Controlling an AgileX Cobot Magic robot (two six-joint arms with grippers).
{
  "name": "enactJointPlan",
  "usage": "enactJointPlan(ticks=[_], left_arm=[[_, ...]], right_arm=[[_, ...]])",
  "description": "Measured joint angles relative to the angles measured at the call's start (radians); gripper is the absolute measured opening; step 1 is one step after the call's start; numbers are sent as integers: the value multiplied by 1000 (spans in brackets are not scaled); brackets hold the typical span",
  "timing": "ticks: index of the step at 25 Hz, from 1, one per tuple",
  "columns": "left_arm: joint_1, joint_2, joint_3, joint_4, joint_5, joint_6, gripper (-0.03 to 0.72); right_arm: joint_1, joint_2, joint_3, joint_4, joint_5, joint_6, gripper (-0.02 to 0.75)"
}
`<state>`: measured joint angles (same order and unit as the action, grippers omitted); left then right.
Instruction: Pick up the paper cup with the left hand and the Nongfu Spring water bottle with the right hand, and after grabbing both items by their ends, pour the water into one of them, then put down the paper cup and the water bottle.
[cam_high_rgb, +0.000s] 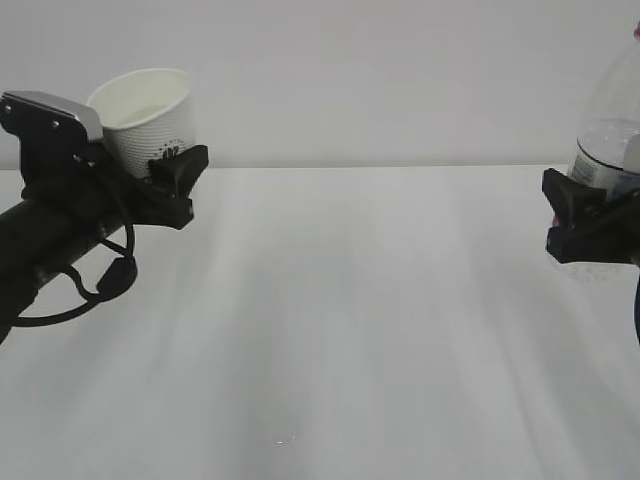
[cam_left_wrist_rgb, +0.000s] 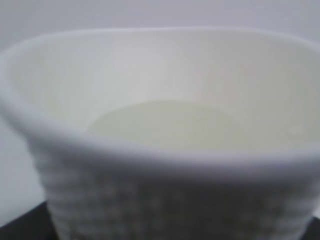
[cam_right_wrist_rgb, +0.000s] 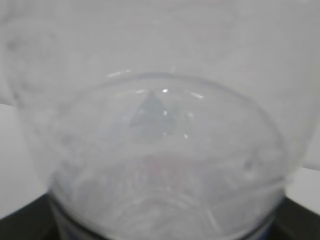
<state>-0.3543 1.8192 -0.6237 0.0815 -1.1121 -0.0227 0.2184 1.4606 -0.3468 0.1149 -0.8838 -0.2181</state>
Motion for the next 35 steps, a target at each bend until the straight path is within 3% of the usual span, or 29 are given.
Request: enactJointPlan(ticks=[9, 20, 35], left_arm=[[95, 0, 0, -81, 2, 0, 491], [221, 0, 0, -98, 2, 0, 491], [236, 95, -48, -102, 4, 0, 491]], right_arm=[[0, 0, 0, 0, 0, -2, 510], [0, 0, 0, 0, 0, -2, 510], [0, 0, 0, 0, 0, -2, 509]])
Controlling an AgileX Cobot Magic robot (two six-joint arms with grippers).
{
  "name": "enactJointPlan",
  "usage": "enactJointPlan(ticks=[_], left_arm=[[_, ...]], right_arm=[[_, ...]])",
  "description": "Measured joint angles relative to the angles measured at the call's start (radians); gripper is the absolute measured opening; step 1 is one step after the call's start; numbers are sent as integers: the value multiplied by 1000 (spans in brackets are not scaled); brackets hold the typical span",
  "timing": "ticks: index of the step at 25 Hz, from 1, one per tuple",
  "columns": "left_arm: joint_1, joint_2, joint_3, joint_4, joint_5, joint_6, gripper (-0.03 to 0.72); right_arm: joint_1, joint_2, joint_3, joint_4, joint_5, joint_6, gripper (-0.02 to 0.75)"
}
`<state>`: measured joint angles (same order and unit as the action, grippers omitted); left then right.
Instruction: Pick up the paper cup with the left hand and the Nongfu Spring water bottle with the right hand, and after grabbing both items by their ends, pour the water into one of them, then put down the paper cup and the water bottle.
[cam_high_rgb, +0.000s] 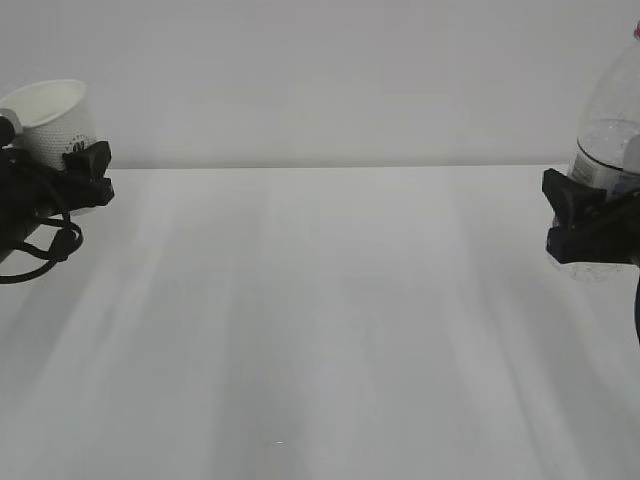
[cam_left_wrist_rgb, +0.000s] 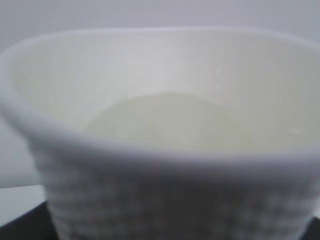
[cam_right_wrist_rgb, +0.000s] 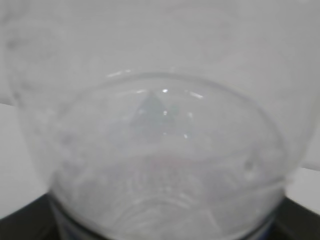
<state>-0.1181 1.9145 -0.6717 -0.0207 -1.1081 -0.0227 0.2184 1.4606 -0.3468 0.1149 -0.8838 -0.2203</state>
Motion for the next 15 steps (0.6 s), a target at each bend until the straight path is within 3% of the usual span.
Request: enactJointPlan(ticks=[15], left_arm=[[0, 207, -174, -26, 0, 0, 491]], right_arm=[[0, 0, 0, 0, 16, 0, 508]])
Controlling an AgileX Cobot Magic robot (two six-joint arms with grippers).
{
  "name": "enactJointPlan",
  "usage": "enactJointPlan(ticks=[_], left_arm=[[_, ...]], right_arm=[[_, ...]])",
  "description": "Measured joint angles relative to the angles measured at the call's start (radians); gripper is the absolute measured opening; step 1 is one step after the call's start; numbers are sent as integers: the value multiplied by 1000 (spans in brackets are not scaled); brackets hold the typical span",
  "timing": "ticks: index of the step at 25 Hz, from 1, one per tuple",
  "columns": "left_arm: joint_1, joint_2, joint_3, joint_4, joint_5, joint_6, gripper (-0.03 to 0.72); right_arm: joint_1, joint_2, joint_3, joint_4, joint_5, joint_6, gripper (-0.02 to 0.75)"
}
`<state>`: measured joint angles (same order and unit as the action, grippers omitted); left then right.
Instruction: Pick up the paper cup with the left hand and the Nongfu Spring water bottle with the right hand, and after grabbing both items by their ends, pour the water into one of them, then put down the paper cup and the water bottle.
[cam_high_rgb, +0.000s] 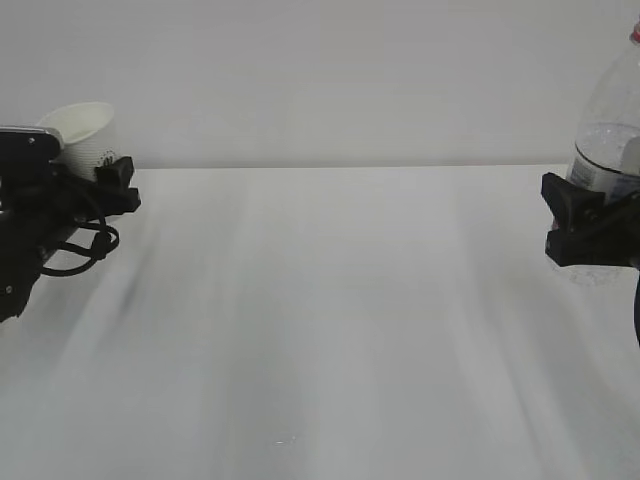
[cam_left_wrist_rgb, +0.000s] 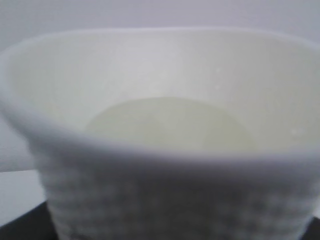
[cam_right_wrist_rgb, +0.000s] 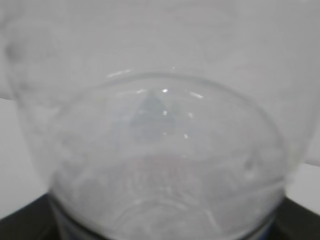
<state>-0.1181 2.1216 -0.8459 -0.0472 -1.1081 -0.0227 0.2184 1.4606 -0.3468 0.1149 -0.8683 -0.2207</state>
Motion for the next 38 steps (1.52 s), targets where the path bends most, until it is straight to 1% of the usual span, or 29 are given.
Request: enactJointPlan(ticks=[8, 15, 18, 26, 28, 30, 32, 34, 38], left_arm=[[0, 122, -100, -2, 0, -3, 490], [0, 211, -159, -4, 0, -13, 490], [0, 236, -180, -4, -28, -20, 490], [0, 253, -186, -4, -54, -45, 493], [0, 253, -186, -4, -54, -45, 520], [0, 255, -186, -4, -54, -46, 596], [0, 259, -186, -4, -48, -49, 655], [0, 262, -186, -4, -48, -50, 680], [0, 266, -186, -2, -48, -50, 687]], right_arm=[[0, 0, 0, 0, 10, -23, 507], [0, 0, 0, -4, 43, -26, 507], [0, 0, 0, -8, 53, -26, 507], [0, 0, 0, -10, 76, -30, 507], [0, 0, 0, -10, 80, -34, 507], [0, 0, 0, -10, 81, -35, 507], [0, 0, 0, -10, 81, -38, 507], [0, 0, 0, -10, 81, -38, 507], [0, 0, 0, -10, 81, -40, 507]])
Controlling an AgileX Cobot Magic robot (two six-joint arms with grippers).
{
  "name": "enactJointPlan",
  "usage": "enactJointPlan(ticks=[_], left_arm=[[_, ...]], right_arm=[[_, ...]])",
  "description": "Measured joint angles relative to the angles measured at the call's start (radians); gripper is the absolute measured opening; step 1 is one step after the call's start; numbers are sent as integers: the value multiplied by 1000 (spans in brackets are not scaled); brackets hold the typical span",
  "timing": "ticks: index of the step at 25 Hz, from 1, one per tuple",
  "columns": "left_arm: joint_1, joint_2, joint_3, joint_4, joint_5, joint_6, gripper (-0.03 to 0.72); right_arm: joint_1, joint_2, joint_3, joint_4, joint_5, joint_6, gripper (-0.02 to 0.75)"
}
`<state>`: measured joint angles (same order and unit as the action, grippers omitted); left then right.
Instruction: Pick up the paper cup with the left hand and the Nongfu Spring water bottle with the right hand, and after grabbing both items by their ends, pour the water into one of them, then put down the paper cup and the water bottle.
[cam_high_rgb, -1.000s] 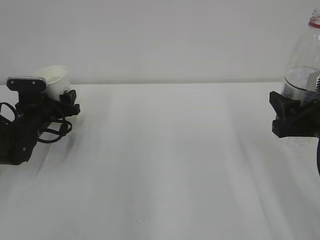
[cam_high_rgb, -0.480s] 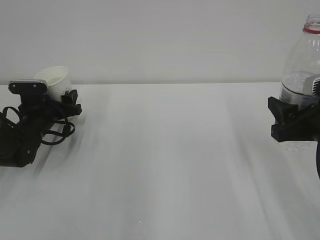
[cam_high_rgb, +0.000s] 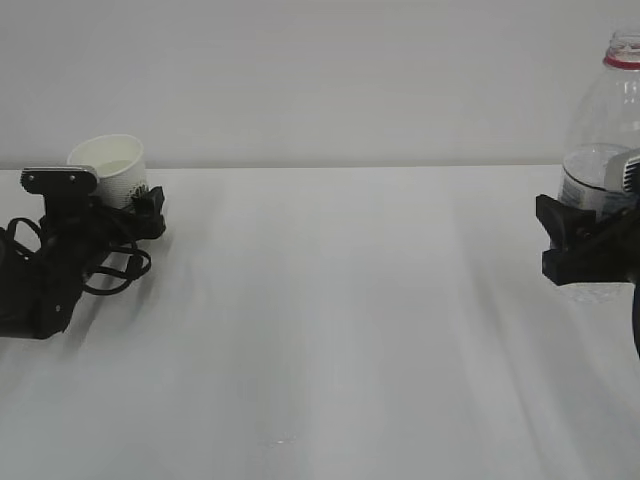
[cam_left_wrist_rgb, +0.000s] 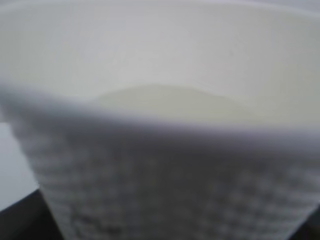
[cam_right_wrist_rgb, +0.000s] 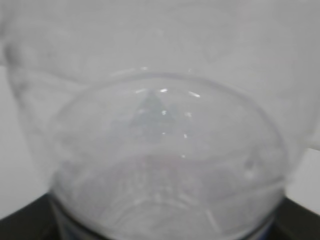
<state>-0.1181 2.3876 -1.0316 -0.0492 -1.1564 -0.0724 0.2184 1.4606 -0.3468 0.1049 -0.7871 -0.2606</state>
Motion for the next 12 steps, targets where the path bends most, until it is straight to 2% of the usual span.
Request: enactJointPlan(ticks=[5, 12], left_arm=[[0, -53, 60, 27, 2, -2, 688], [0, -151, 215, 43, 2, -2, 678]], right_arm=[[0, 0, 0, 0, 0, -2, 507], [0, 0, 0, 0, 0, -2, 506]])
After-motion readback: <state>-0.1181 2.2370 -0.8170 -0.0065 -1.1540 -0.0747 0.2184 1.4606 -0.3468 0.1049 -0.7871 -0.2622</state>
